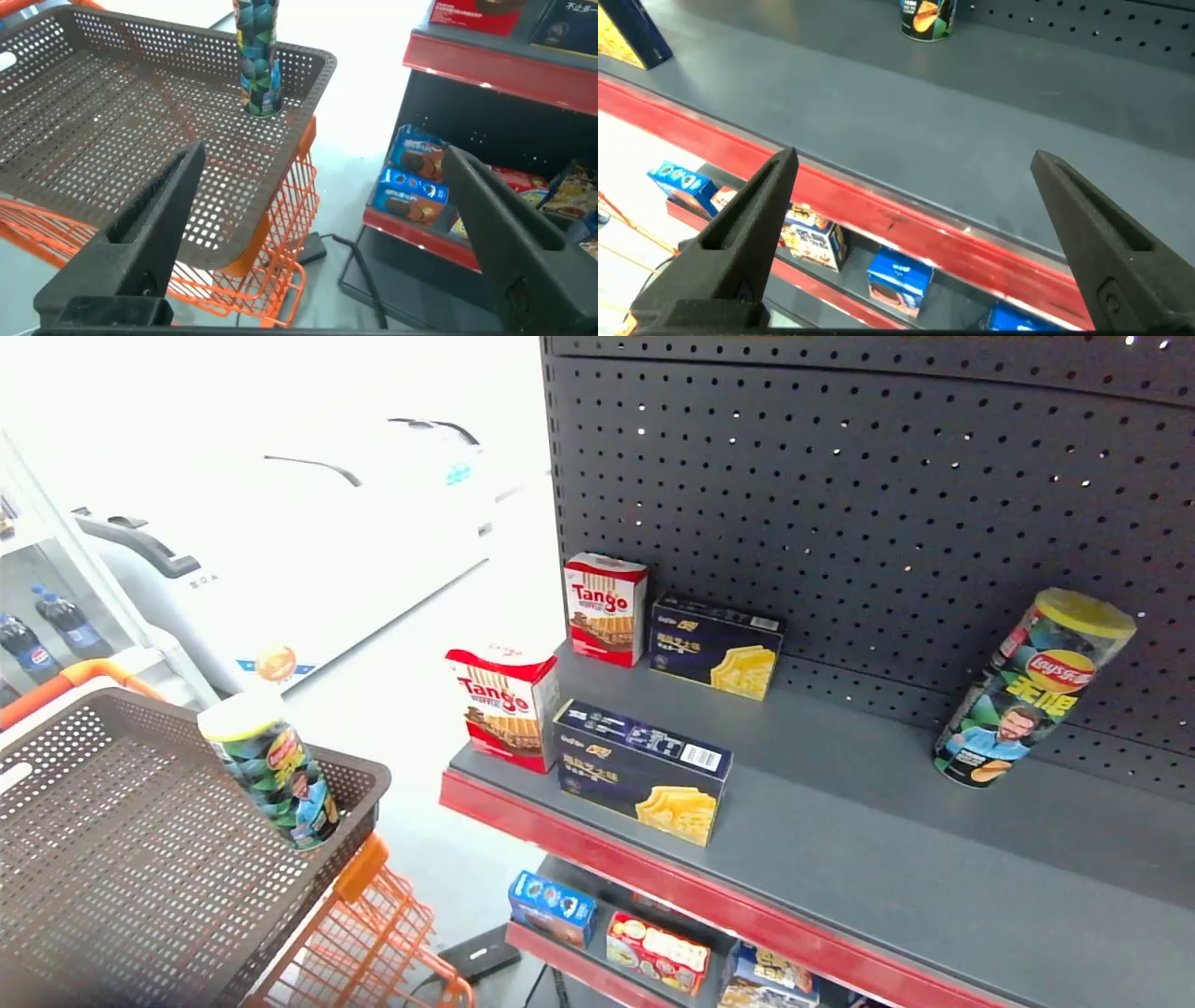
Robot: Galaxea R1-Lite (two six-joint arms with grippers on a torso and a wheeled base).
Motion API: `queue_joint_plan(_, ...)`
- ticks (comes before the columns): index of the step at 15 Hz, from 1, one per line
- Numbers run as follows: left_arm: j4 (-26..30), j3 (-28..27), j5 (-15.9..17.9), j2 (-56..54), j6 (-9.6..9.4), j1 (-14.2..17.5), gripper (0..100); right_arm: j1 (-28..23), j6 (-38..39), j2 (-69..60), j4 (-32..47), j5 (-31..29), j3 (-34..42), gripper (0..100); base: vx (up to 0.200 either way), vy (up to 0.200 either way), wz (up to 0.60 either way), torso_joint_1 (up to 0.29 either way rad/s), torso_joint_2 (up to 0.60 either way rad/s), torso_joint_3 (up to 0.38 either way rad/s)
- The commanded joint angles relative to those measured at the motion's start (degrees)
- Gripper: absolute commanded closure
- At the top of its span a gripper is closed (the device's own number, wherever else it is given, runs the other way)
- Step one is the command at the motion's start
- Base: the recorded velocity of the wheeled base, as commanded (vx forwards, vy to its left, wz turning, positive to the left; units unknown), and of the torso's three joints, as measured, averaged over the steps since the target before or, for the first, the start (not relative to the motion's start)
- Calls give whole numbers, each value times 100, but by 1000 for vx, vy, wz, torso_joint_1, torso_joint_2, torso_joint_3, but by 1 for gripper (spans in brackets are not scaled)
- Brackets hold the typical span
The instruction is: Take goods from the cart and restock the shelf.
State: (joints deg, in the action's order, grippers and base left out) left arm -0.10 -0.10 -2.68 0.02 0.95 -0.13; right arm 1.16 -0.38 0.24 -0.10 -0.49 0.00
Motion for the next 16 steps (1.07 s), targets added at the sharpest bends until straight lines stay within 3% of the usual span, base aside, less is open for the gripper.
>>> queue_joint_plan(1, 1, 1, 5, -2, 2, -4, 0, -2, -6, 2, -8, -4, 0, 0, 0, 0, 0, 0, 0, 0)
queue_joint_plan(14, 10, -17, -13, -2, -34, 5, 0, -2, 3, 2, -8, -4, 0, 0, 0, 0, 0, 0, 0, 0)
queue_joint_plan(16, 62, -219, 92, -2, -403, -22, 0, -2, -6, 2, -8, -4, 0, 0, 0, 0, 0, 0, 0, 0)
